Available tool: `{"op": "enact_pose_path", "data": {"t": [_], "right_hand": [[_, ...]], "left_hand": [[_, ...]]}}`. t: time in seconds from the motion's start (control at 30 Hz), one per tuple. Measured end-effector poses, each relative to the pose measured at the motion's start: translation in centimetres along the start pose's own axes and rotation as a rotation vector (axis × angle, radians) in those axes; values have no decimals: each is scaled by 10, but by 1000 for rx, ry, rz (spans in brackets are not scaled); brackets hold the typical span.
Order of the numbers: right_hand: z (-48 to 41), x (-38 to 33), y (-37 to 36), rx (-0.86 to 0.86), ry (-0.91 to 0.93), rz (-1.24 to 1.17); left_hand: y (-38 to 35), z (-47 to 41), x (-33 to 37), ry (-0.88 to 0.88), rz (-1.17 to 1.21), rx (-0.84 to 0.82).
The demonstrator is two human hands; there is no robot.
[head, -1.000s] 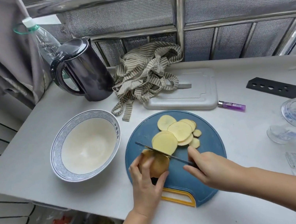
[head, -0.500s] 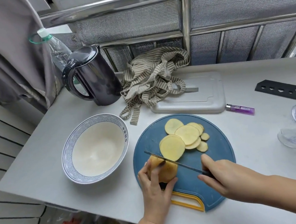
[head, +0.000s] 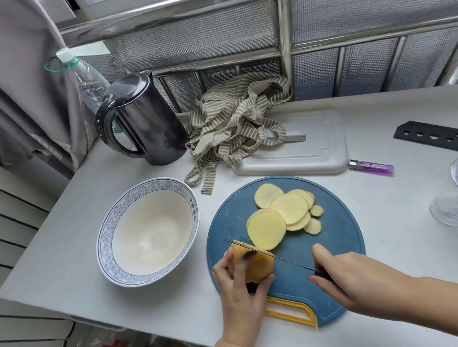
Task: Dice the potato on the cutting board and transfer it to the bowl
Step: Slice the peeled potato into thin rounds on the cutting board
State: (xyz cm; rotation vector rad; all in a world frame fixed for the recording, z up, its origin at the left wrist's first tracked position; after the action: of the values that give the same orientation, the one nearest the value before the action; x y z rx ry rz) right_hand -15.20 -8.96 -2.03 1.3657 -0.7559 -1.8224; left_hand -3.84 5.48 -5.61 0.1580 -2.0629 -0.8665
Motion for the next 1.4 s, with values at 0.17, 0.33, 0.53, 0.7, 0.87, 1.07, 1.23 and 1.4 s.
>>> {"op": "enact_pose_path", "data": {"t": [0.17, 0.33, 0.53, 0.7, 0.87, 1.07, 1.23, 1.4], "right_hand": [[-1, 1, -2, -5, -18, -15], [-2, 0, -7, -11, -38, -12], [-4, -1, -15, -30, -61, -25], [-6, -1, -20, -71, -71, 19], [-9, -5, -25, -76, -81, 117], [-13, -6, -25, -95, -84, 144], [-30, -9, -23, -101, -51, 142], [-54, -5, -25, -57, -32, 140]], "left_hand": [[-2, 1, -8, 25, 1, -43], [-1, 1, -9, 6, 5, -52], [-2, 1, -11, -14, 20, -47], [-2, 5, -10, -33, 54, -24], [-3, 3, -12, -3, 55, -24], [-4, 5, -12, -20, 43, 1], [-4, 7, -13, -23, 61, 4], [-3, 5, -11, -37, 29, 3]]}}
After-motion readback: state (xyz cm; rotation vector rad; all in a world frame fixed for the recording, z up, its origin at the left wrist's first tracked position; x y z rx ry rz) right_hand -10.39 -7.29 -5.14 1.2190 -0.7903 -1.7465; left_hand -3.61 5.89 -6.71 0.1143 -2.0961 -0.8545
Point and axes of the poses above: each hand's wrist, its own z-axis away from the middle knuckle, its own y-axis out of the back of the hand, x = y × z, the point moved 8 cm from there along -z, towards the middle knuckle, and after that the axes turned 1 degree about y, right-handed, at the moved point
